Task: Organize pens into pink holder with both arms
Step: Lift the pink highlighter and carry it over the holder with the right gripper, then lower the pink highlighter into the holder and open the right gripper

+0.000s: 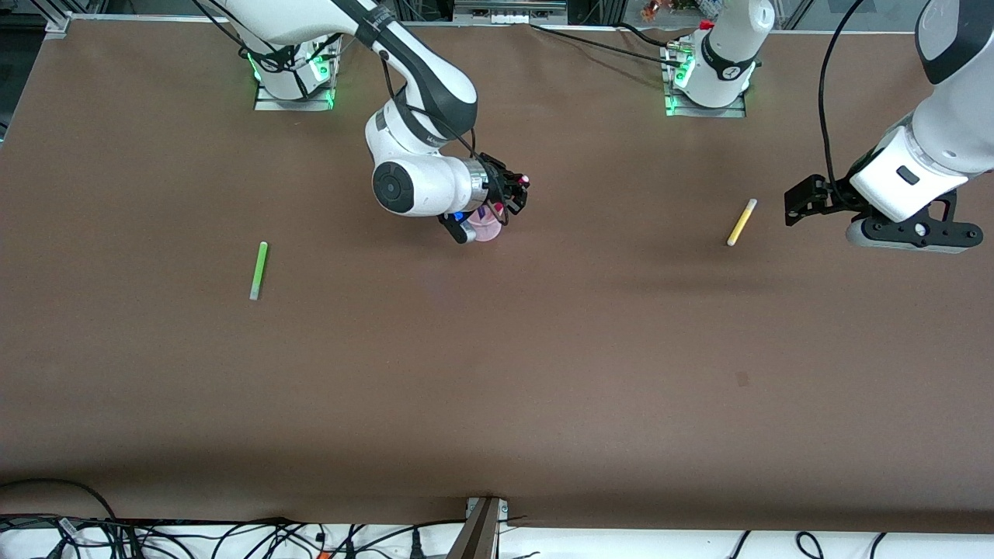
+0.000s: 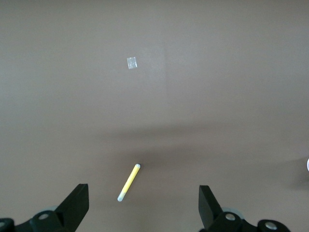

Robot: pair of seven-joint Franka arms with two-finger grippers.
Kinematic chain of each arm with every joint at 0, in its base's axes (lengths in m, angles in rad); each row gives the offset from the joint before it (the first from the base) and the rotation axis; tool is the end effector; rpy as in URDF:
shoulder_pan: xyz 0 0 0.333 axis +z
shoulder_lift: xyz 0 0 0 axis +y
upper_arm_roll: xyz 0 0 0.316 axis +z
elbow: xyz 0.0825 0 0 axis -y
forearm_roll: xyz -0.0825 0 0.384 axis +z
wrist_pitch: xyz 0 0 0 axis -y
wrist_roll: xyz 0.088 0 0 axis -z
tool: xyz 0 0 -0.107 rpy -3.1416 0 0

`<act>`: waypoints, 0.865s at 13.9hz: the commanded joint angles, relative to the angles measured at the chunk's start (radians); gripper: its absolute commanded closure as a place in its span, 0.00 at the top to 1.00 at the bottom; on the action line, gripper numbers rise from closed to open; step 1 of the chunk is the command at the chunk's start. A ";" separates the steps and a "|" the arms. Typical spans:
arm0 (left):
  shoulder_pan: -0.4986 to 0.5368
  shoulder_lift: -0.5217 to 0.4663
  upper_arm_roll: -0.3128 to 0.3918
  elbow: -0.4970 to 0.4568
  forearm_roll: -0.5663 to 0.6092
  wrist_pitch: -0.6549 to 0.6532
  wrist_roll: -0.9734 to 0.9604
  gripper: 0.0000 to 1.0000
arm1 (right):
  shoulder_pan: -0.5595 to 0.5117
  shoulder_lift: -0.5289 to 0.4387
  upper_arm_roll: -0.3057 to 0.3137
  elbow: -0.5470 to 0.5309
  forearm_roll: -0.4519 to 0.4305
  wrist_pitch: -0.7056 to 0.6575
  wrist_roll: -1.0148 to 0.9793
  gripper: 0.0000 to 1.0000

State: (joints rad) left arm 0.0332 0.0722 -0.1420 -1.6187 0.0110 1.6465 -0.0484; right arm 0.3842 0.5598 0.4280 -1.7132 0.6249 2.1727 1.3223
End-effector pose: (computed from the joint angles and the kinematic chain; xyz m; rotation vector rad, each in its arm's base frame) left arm 0.5762 -0.0592 0.5677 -3.1352 0.0962 0.0682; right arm 0.4659 0.4798 0.2959 -2.4043 1.2375 0.9476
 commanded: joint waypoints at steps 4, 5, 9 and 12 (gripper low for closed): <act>-0.024 0.017 0.078 0.017 -0.005 -0.010 0.129 1.00 | -0.010 -0.003 0.002 -0.026 0.018 -0.001 0.084 0.00; -0.024 0.017 0.078 0.020 -0.005 -0.010 0.131 1.00 | -0.010 -0.006 0.002 -0.026 0.018 -0.001 0.097 0.00; -0.024 0.017 0.078 0.028 -0.002 -0.010 0.130 1.00 | -0.005 -0.003 0.002 -0.037 0.018 0.006 0.097 0.00; -0.026 0.017 0.071 0.028 -0.002 -0.010 0.130 1.00 | -0.010 0.002 0.002 -0.037 0.018 0.007 0.080 0.00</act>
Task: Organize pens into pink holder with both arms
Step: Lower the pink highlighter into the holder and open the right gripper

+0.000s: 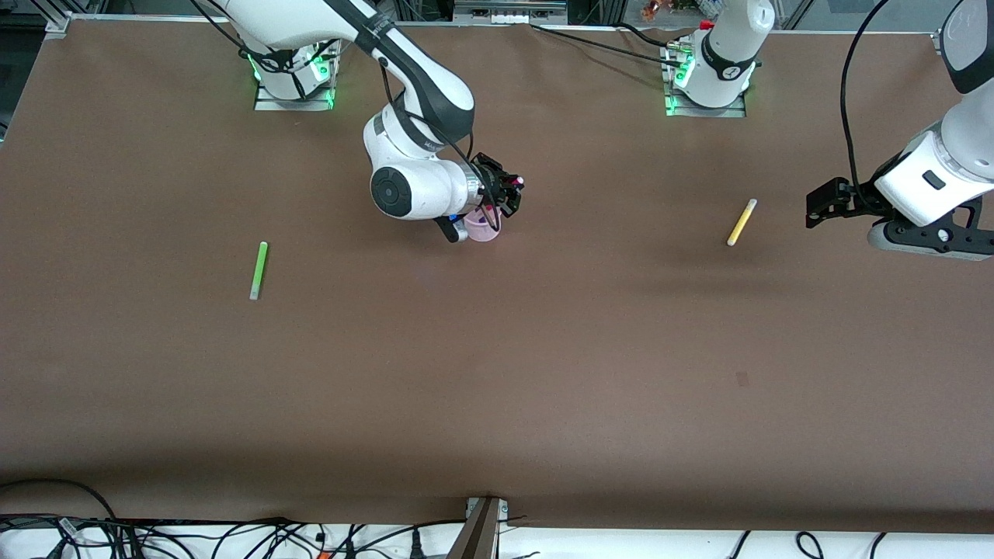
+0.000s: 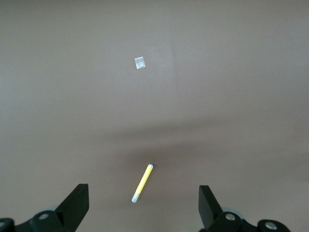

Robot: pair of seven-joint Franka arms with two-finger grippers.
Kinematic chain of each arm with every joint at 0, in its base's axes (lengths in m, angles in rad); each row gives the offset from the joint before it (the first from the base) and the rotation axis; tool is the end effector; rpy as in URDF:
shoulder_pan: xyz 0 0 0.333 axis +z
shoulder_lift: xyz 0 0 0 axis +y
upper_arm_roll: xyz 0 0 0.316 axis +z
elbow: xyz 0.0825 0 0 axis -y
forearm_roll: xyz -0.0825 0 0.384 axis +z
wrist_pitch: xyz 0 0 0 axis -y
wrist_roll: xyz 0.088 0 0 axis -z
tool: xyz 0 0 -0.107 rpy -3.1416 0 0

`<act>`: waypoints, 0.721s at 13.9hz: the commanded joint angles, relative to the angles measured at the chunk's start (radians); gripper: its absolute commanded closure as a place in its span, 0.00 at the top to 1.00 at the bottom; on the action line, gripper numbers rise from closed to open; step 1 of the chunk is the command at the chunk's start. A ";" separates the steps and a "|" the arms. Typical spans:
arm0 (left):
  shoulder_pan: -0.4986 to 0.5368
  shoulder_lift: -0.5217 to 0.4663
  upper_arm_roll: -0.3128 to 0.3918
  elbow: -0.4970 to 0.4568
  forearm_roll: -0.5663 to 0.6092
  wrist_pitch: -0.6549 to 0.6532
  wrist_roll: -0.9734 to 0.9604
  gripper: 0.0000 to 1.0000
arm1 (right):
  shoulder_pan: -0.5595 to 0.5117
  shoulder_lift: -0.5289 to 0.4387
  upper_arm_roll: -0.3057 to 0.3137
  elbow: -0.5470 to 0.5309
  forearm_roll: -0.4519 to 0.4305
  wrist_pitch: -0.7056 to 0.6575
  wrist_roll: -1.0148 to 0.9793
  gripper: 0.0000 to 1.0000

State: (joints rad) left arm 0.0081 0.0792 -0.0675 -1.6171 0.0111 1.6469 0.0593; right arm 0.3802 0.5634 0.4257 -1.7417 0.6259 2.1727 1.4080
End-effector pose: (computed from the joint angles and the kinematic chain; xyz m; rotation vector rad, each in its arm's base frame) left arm 0.5802 -0.0320 0.5642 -3.1293 0.1876 0.0772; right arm 0.4609 0.4734 0.2813 -2.3788 1.3758 0.9934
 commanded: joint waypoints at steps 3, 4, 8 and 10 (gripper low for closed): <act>0.001 0.010 -0.003 0.026 -0.002 -0.010 0.020 1.00 | -0.014 0.000 0.002 -0.007 0.015 0.007 -0.027 0.42; 0.000 0.011 -0.002 0.028 -0.002 -0.010 0.017 1.00 | -0.017 0.000 0.002 -0.007 0.015 0.006 -0.043 0.51; 0.001 0.011 0.000 0.028 -0.002 -0.010 0.017 1.00 | -0.027 -0.010 0.001 0.002 0.002 -0.004 -0.044 0.99; 0.001 0.011 0.000 0.029 -0.002 -0.010 0.016 1.00 | -0.032 -0.042 -0.013 0.004 -0.029 -0.019 -0.049 1.00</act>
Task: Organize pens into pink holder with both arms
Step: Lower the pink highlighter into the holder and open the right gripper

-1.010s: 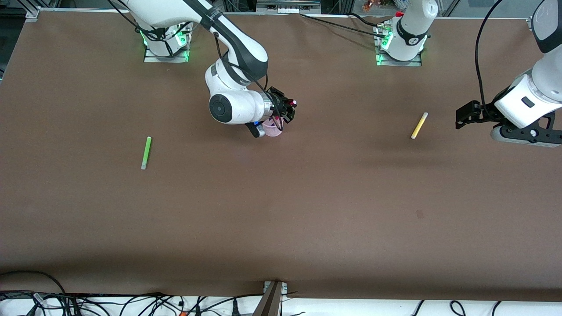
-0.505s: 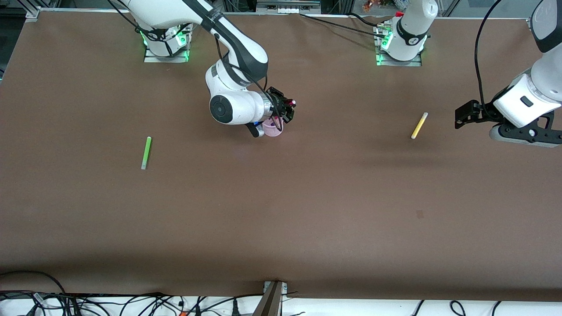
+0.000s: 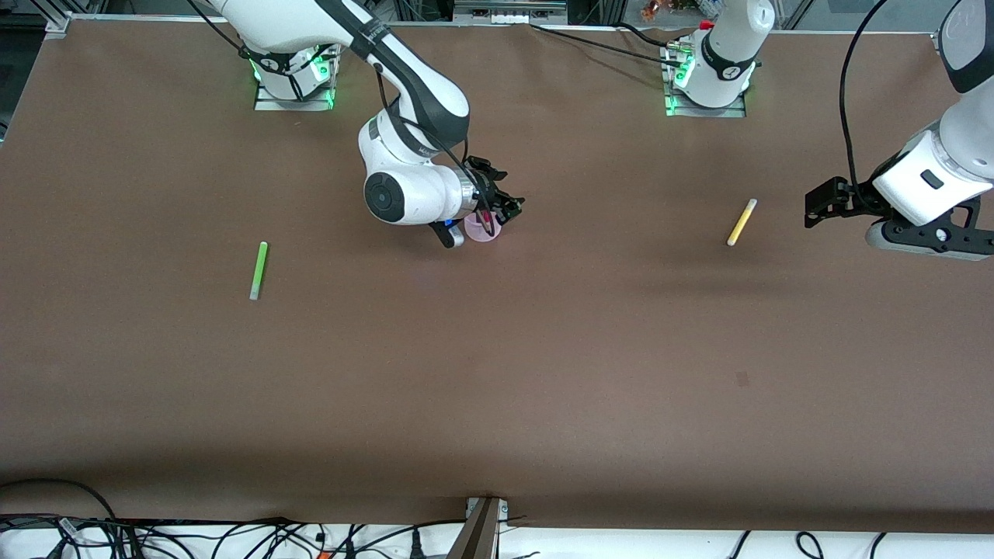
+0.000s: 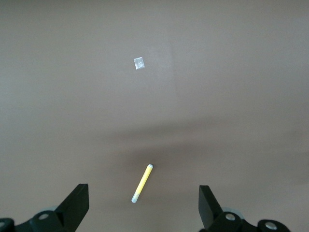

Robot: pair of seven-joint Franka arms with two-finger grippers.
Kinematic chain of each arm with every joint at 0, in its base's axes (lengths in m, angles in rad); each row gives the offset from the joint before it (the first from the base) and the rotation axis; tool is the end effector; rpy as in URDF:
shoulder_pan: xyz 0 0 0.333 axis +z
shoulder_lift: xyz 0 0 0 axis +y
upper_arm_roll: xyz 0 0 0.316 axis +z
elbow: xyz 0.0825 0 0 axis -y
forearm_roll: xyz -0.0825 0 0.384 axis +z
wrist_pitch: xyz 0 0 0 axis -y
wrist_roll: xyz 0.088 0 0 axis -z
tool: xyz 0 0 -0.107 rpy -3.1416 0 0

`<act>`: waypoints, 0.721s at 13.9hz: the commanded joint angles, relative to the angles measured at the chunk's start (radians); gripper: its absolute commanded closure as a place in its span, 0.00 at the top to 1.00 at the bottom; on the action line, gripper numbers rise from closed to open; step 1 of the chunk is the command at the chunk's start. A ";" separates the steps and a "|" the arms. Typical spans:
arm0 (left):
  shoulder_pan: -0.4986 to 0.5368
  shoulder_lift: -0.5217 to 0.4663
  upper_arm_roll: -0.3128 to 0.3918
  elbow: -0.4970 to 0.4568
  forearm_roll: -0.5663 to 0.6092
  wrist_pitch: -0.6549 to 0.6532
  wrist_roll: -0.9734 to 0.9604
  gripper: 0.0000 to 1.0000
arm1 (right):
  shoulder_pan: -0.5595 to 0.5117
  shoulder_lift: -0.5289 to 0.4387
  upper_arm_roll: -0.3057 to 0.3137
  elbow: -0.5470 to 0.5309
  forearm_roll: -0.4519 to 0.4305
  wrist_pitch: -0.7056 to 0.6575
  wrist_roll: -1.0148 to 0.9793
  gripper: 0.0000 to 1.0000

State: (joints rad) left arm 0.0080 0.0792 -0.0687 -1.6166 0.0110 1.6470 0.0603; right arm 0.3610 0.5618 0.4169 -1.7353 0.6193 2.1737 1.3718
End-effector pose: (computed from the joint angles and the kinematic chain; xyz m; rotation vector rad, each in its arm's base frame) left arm 0.5802 -0.0328 0.5644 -3.1293 0.1912 0.0762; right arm 0.4754 0.4614 0.2836 -2.3769 1.3516 0.9596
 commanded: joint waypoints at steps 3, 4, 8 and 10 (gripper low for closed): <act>0.000 0.011 0.001 0.027 -0.002 -0.010 0.010 1.00 | -0.014 -0.082 -0.044 0.014 -0.188 -0.028 -0.016 1.00; 0.000 0.011 0.001 0.027 -0.002 -0.010 0.010 1.00 | -0.014 -0.103 -0.068 0.022 -0.205 -0.031 -0.023 1.00; 0.000 0.011 0.001 0.029 -0.002 -0.010 0.010 1.00 | -0.014 -0.209 -0.145 0.022 -0.308 -0.093 -0.144 1.00; 0.000 0.013 0.001 0.027 -0.002 -0.010 0.010 1.00 | -0.014 -0.276 -0.199 0.011 -0.316 -0.152 -0.276 1.00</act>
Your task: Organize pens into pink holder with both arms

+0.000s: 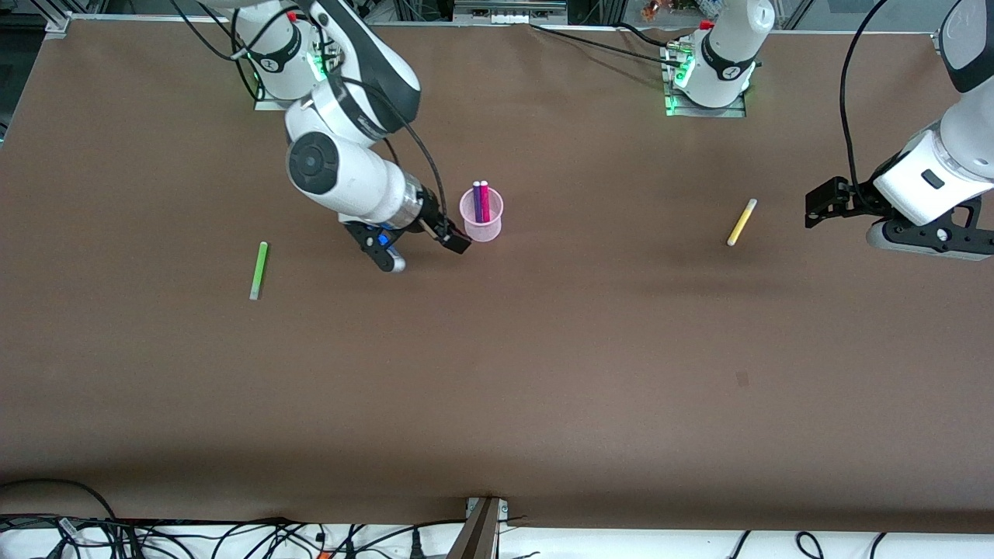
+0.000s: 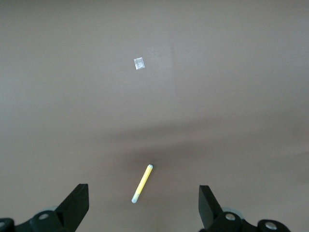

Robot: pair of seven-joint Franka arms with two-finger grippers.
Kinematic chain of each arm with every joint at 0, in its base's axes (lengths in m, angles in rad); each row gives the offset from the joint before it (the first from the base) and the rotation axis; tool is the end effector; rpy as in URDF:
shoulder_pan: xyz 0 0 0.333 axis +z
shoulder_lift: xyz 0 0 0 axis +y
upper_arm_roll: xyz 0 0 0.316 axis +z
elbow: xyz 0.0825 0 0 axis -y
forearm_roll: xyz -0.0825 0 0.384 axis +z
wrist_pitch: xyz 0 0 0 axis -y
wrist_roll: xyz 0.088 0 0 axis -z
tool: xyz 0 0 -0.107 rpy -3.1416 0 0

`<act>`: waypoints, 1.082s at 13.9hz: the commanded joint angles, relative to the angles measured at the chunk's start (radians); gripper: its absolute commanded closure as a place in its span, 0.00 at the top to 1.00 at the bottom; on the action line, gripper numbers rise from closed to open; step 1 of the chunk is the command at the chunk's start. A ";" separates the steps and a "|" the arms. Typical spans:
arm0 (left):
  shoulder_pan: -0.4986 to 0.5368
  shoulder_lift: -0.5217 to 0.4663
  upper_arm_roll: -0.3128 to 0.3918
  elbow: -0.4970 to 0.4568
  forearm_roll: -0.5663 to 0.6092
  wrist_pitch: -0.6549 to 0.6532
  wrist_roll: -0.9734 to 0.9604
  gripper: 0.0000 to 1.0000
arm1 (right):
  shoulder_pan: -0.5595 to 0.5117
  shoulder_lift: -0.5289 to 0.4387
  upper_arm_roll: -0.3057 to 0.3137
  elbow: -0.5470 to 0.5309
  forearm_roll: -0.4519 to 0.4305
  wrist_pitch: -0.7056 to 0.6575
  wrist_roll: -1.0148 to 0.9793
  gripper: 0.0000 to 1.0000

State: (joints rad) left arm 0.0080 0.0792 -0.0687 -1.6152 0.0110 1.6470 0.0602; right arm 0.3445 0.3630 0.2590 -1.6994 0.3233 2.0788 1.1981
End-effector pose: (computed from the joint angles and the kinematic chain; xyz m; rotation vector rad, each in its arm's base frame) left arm 0.5804 -0.0328 0.5651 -3.1294 0.1910 0.0740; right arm 0.5412 0.3728 0.3959 -2.6546 1.0718 0.4047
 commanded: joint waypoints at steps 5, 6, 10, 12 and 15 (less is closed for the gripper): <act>0.000 0.017 0.001 0.028 -0.002 -0.010 0.010 1.00 | 0.002 -0.238 -0.226 -0.054 -0.043 -0.256 -0.562 1.00; 0.000 0.019 0.001 0.028 -0.002 -0.010 0.010 1.00 | 0.002 -0.274 -0.269 -0.066 -0.046 -0.285 -0.666 1.00; 0.000 0.019 0.001 0.029 -0.002 -0.010 0.010 1.00 | 0.002 -0.380 -0.369 -0.078 -0.187 -0.393 -0.977 1.00; 0.000 0.020 0.001 0.029 -0.002 -0.010 0.010 1.00 | 0.002 -0.404 -0.402 -0.078 -0.254 -0.411 -1.096 1.00; -0.002 0.019 -0.002 0.034 -0.002 -0.010 0.007 1.00 | 0.002 -0.389 -0.426 -0.056 -0.289 -0.414 -1.224 1.00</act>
State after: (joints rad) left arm 0.0080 0.0872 -0.0687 -1.6134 0.0110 1.6471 0.0602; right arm 0.3395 -0.0255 -0.1606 -1.7516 0.0651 1.6671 0.0405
